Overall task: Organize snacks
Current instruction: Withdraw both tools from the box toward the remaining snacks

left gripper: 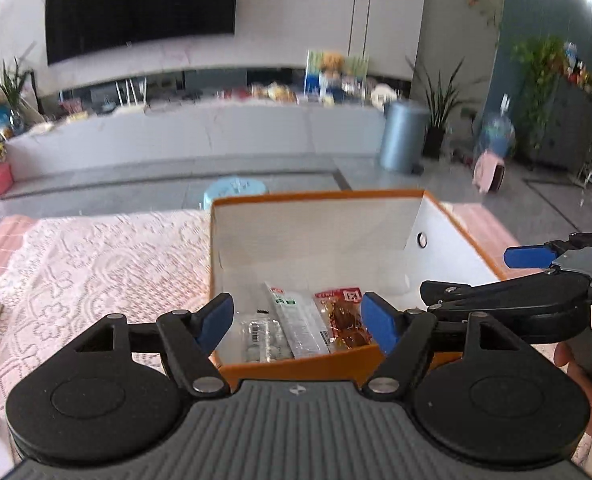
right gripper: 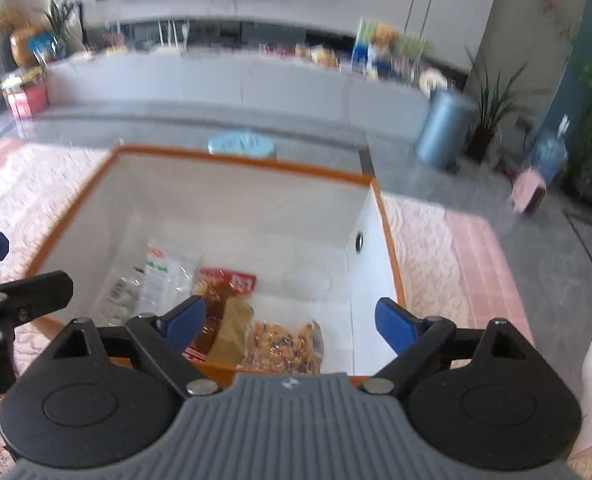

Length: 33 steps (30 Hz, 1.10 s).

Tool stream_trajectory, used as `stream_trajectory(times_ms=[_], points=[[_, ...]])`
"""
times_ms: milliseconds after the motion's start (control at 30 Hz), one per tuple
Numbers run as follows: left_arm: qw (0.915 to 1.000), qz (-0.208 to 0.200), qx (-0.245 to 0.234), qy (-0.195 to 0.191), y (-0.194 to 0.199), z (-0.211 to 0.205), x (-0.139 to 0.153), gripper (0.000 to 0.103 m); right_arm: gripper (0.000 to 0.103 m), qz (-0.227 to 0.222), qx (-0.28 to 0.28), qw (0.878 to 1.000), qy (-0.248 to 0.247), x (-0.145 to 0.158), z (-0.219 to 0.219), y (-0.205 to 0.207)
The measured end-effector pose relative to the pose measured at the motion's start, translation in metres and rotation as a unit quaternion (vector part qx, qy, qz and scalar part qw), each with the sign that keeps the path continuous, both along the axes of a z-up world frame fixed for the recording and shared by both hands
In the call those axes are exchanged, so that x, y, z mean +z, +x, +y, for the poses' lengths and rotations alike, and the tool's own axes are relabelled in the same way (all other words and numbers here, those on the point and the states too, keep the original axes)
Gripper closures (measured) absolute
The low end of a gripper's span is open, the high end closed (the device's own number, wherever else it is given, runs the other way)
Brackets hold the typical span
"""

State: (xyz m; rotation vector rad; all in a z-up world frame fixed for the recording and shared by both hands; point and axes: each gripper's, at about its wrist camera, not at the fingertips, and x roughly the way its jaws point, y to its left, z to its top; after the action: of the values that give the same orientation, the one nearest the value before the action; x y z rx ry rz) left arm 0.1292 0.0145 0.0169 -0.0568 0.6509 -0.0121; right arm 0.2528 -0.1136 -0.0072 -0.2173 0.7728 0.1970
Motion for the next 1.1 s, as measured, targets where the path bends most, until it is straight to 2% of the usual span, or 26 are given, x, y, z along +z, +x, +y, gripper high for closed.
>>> stream_trajectory(times_ms=[267,533,767,933,1100], points=[[0.9987,-0.049,-0.009,-0.004,-0.051,0.000,0.013,0.018,0.012,-0.070,0.025,0.997,0.026,0.015,0.002,-0.069],[0.9990,-0.039,-0.001,-0.021,-0.087,0.016,-0.004,0.018,0.012,-0.116,0.025,0.991,0.067,0.009,0.003,-0.135],[0.9991,-0.006,0.015,-0.038,-0.110,0.036,-0.021,0.017,0.012,-0.110,0.014,0.990,0.084,-0.009,0.006,-0.175],[0.9986,0.030,0.015,-0.040,-0.126,0.047,-0.040,0.018,0.012,-0.085,0.007,0.993,0.084,-0.031,0.008,-0.195],[0.9963,0.067,0.015,-0.051,-0.136,0.054,-0.056,0.018,0.012,-0.061,0.022,0.995,0.072,-0.053,0.015,-0.208]])
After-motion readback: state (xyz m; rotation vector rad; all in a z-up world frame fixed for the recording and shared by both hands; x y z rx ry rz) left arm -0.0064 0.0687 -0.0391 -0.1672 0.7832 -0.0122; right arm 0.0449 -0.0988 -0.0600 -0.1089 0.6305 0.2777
